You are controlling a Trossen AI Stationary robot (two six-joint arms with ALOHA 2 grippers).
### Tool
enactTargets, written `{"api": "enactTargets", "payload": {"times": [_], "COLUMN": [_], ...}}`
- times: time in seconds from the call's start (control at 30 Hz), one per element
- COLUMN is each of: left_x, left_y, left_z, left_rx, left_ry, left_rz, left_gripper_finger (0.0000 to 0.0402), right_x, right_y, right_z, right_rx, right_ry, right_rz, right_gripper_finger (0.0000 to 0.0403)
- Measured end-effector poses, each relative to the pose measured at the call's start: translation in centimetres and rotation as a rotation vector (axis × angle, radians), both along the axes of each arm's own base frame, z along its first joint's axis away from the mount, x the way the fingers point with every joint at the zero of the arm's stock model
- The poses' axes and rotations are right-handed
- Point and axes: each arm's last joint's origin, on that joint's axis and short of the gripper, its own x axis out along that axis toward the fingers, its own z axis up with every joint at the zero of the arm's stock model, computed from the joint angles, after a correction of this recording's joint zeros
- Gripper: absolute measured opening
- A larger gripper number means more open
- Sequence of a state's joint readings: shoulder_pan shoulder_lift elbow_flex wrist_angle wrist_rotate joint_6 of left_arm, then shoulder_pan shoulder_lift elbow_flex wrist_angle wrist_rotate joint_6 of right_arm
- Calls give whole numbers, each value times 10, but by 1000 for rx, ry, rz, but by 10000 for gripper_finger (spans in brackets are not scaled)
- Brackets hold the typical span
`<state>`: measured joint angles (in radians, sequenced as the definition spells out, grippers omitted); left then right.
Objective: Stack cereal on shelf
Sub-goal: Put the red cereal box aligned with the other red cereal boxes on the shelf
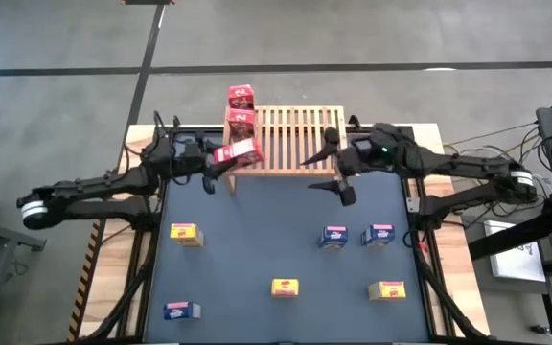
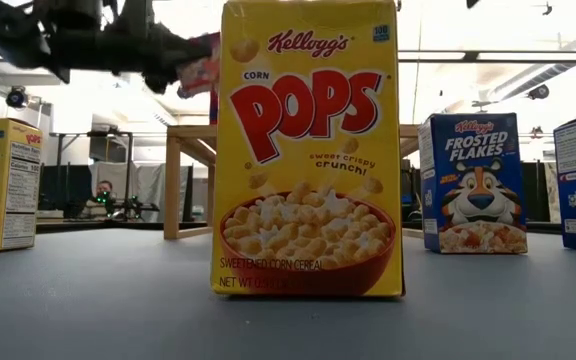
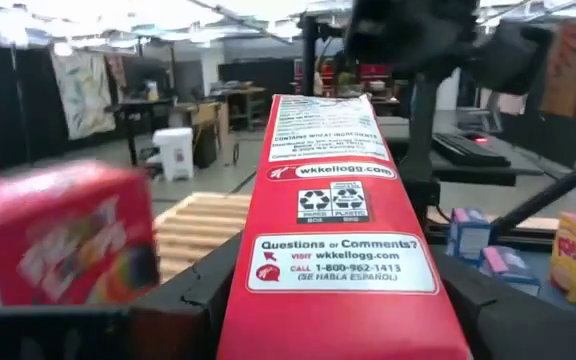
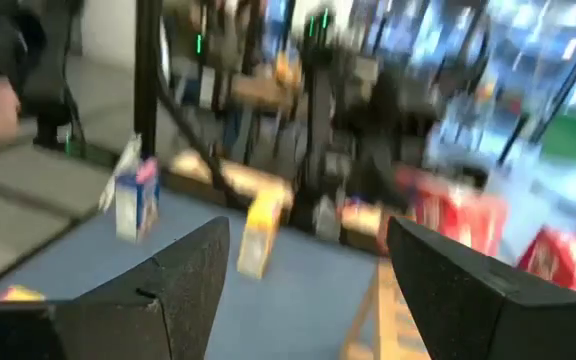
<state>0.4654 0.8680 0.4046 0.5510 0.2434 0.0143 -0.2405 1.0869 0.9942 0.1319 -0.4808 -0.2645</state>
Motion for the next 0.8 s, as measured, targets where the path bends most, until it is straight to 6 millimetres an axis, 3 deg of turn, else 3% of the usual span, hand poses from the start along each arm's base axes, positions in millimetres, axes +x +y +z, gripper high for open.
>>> {"api": "enactTargets", "payload": {"times": [0.2, 0.43, 0.6, 0.8], "left_x": [-1, -5, 1, 20], "left_y": [1, -6, -7, -12], "left_z": [-2, 30, 44, 52], "left_rx": [-44, 17, 21, 25], "left_ry": [-31, -258, -294, -283], "left_rz": [-84, -185, -213, -271], "left_gripper_finger": [181, 168, 168, 167], "right_x": [-15, -15, 5, 40], "right_y": [1, 2, -5, -12], "right_z": [-29, -67, -88, -90], "right_rx": [32, 96, 135, 186], "right_ry": [-183, -493, -502, -477], "right_rz": [-62, -14, -83, -70], "right_gripper_finger": [260, 260, 260, 260]}}
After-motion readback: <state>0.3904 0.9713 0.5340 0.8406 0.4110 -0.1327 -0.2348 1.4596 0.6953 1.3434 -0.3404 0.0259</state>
